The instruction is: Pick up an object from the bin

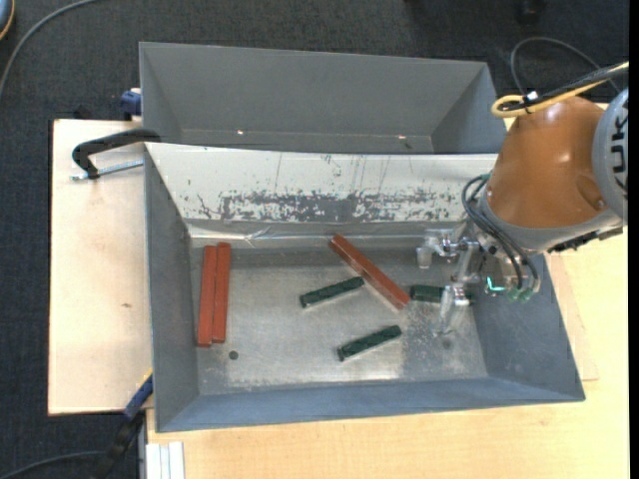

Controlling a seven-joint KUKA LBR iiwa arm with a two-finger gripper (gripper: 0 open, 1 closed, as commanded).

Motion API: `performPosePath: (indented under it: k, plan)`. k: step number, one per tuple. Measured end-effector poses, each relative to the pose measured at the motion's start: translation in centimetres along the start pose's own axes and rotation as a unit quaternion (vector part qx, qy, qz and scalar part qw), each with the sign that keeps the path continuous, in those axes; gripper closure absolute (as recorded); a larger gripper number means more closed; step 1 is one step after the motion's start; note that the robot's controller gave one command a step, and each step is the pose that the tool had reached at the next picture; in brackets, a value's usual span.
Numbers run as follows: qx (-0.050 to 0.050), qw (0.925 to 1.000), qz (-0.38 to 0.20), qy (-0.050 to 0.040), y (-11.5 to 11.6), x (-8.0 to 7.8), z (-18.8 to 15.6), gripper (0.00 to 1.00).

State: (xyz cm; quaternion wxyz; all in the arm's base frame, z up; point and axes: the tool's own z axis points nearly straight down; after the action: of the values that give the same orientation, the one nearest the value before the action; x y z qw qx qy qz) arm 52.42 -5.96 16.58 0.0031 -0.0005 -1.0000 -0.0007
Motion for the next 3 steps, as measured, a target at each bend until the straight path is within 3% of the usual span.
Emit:
performPosePath:
  k: [1, 2, 3]
  plan:
    - [0.000, 0.9950, -0.099, -0.0032, 1.0, -5.0, 9.8, 0.00]
    - [0.001, 0.9951, -0.099, -0.0051, 0.9, -5.1, 9.4, 1.00]
    - [0.003, 0.9887, -0.149, -0.0101, -3.1, -4.2, -3.2, 1.00]
